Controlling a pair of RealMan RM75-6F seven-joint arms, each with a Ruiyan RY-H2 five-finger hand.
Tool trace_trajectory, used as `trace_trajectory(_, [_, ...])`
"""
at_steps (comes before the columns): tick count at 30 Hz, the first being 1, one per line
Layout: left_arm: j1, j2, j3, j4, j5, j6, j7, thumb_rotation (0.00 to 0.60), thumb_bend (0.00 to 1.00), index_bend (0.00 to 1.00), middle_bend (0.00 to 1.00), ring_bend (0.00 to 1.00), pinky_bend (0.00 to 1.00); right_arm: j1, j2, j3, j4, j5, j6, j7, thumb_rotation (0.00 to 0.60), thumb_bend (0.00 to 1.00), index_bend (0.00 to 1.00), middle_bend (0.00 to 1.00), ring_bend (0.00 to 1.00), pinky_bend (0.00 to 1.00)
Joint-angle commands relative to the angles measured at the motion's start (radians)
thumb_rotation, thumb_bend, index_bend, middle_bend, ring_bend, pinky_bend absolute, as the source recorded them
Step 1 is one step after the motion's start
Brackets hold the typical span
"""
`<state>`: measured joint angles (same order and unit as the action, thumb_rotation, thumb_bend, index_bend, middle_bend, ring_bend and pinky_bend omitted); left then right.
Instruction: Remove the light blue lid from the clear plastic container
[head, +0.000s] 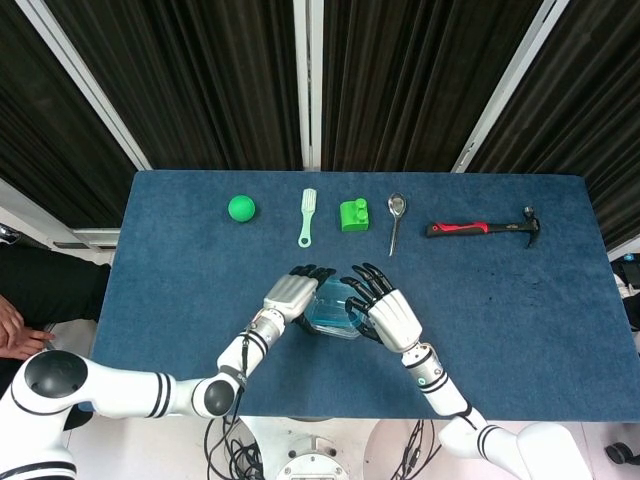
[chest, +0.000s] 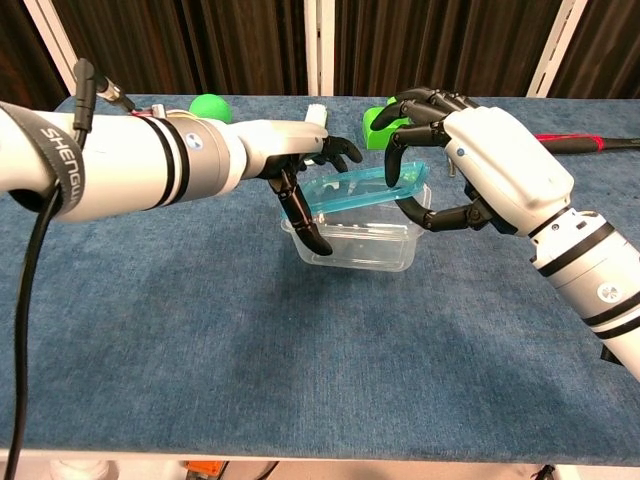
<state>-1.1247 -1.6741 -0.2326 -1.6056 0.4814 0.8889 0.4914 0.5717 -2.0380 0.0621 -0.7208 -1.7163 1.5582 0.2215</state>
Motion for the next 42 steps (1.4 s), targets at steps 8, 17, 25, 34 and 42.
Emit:
trace_trajectory(8, [0.044, 0.008, 0.036, -0.023, 0.081, 0.127, 0.016, 0.600, 0.00, 0.05, 0.05, 0.00, 0.05, 0.007, -0.023, 0.020, 0.056, 0.002, 0.064, 0.019, 0.600, 0.65, 0.76, 0.25, 0.13, 0.14])
trace_trajectory(17, [0.104, 0.048, 0.048, -0.051, 0.115, 0.214, 0.031, 0.600, 0.00, 0.05, 0.05, 0.00, 0.04, 0.023, -0.033, 0.043, 0.106, 0.011, 0.104, 0.002, 0.600, 0.65, 0.76, 0.26, 0.13, 0.13])
trace_trajectory(25, [0.156, 0.087, 0.049, -0.037, 0.125, 0.266, 0.041, 0.600, 0.00, 0.05, 0.05, 0.00, 0.02, 0.044, -0.033, 0.089, 0.123, 0.041, 0.145, -0.005, 0.600, 0.65, 0.79, 0.27, 0.13, 0.12])
trace_trajectory(34, [0.237, 0.144, 0.072, -0.001, 0.164, 0.337, 0.049, 0.600, 0.00, 0.05, 0.05, 0.00, 0.02, 0.021, 0.047, 0.124, 0.117, 0.090, 0.158, -0.039, 0.600, 0.65, 0.79, 0.28, 0.13, 0.11])
trace_trajectory(42, [0.341, 0.205, 0.082, -0.051, 0.235, 0.406, -0.021, 0.600, 0.00, 0.05, 0.05, 0.00, 0.02, 0.005, 0.080, 0.124, 0.178, 0.152, 0.029, -0.025, 0.600, 0.65, 0.78, 0.27, 0.13, 0.11])
